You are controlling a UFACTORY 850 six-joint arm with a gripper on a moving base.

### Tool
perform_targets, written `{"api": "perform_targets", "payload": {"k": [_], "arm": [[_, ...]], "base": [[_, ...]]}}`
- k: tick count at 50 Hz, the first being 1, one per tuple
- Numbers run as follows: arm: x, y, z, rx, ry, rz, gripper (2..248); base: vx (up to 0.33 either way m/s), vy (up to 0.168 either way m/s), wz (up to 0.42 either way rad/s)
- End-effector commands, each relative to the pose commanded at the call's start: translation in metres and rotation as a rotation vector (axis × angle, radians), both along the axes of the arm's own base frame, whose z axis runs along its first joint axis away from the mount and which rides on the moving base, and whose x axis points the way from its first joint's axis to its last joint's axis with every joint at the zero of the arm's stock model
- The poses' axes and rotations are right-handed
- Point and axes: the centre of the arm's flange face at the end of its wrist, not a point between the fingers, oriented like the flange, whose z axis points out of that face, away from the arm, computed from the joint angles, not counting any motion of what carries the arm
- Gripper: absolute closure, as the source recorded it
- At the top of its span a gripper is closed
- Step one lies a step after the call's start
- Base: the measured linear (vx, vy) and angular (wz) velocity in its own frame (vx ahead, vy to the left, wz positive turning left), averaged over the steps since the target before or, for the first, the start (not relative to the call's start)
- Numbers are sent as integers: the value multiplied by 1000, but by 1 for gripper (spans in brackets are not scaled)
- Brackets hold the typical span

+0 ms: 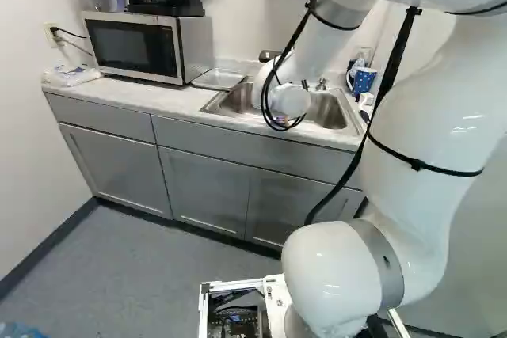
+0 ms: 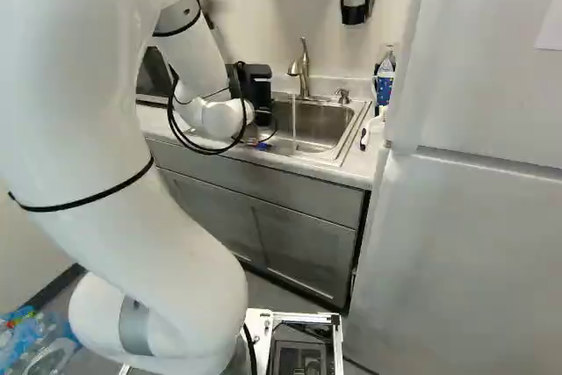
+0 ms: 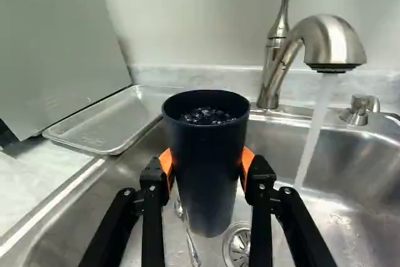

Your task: Rinse the cup and place it in the tray

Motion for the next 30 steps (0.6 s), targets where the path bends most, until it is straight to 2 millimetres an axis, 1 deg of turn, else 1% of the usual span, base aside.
{"api": "perform_targets", "payload": {"k": [11,30], "arm": [[5,12,12,2,-25,24,127],[4,19,32,5,-65,39,127]], "base": [[0,0,0],[0,0,0]]}}
